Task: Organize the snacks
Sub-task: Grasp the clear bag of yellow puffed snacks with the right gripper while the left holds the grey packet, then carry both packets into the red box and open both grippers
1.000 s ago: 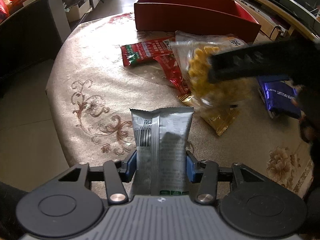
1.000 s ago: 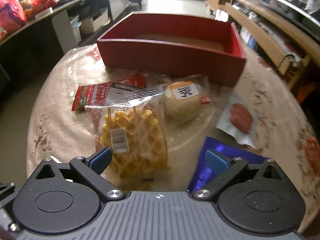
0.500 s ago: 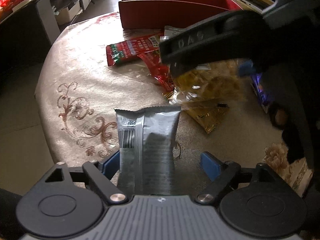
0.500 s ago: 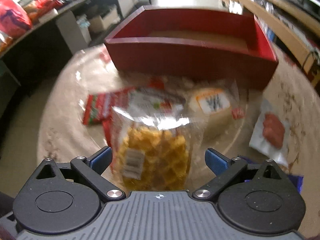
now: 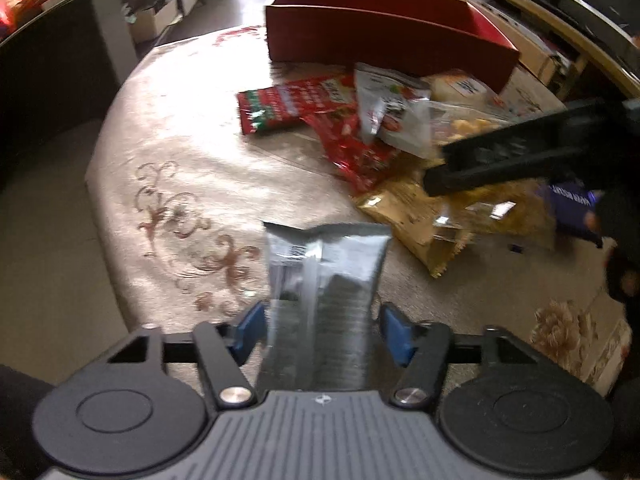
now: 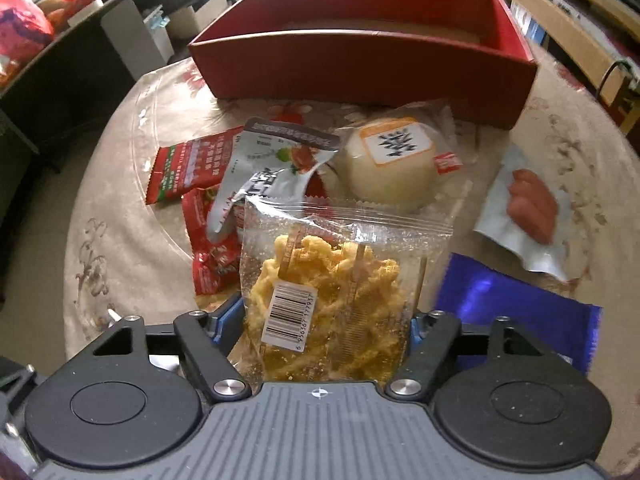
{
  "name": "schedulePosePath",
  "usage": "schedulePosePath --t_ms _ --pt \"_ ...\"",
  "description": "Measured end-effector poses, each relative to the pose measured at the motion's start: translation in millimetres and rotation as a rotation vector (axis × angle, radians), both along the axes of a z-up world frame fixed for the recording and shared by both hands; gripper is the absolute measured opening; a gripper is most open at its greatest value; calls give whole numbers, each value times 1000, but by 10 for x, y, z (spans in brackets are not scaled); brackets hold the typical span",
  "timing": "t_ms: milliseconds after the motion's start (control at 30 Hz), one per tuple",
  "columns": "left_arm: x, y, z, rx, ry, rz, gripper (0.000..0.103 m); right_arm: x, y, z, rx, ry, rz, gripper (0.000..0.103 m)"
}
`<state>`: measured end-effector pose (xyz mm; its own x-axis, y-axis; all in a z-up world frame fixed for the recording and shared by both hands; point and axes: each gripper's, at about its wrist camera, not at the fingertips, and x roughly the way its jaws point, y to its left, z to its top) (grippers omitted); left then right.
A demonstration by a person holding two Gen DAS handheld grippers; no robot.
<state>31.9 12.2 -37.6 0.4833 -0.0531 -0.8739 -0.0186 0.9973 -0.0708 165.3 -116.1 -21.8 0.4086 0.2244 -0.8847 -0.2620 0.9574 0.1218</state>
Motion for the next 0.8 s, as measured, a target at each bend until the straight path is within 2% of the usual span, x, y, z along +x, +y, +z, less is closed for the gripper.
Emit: schedulePosePath --t_ms 100,333,533,800 --pt "10 62 12 -17 5 20 47 -51 -35 69 8 -28 2 78" --pt "28 77 53 -35 2 41 43 -194 -153 270 58 -80 -4 78" --pt "72 35 234 -34 -61 38 42 -263 -220 394 76 -117 -17 78" --pt "346 28 517 -61 -154 54 42 -288 -364 448 72 -129 -59 78"
